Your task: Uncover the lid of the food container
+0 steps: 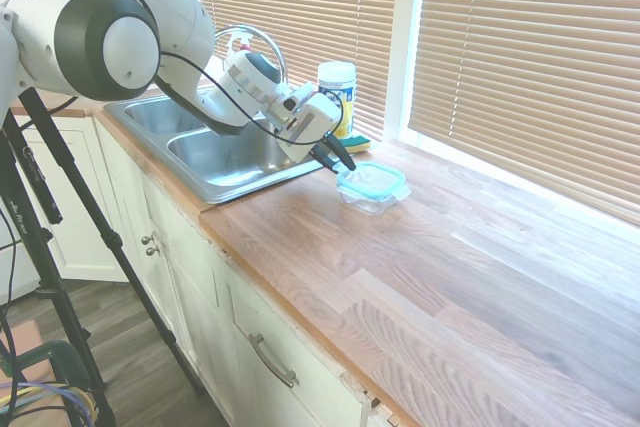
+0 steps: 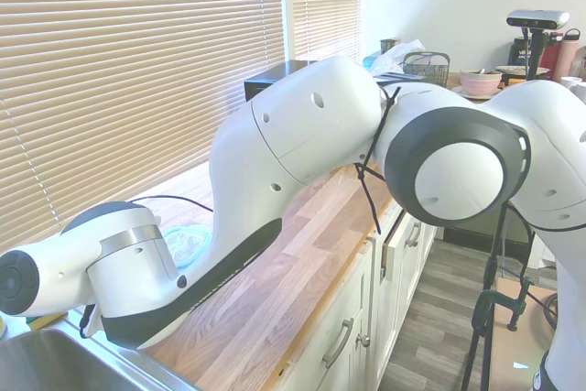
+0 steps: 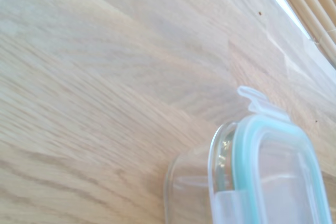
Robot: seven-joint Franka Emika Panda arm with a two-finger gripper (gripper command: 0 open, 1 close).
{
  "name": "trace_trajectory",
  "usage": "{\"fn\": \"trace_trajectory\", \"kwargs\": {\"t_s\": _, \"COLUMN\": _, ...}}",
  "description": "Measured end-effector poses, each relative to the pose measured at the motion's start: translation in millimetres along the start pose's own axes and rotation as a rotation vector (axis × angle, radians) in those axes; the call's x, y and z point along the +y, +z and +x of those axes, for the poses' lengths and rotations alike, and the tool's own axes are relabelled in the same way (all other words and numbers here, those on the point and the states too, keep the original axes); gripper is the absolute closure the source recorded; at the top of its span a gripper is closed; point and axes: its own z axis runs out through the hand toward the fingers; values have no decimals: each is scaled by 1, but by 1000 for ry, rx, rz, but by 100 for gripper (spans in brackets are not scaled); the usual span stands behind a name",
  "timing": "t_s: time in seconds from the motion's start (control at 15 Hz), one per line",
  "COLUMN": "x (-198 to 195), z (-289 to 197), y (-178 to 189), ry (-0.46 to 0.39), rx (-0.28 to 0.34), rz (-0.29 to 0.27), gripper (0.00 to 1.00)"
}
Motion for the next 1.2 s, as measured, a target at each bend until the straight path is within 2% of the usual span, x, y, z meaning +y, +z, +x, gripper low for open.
{"fn": "trace_trajectory", "kwargs": {"t_s": 0.67, "x": 14, "z": 41, "y": -24, "ry": 39, "rx": 36, "rz": -3, "gripper": 100}}
{"fn": "trace_trajectory", "kwargs": {"t_s": 0.93, "x": 45, "z": 92, "y": -35, "ry": 98, "rx": 63, "rz": 1, "gripper": 100}}
{"fn": "trace_trajectory", "kwargs": {"t_s": 1.2, "x": 91, "z": 151, "y": -30, "ry": 172, "rx": 66, "rz": -16, "gripper": 100}}
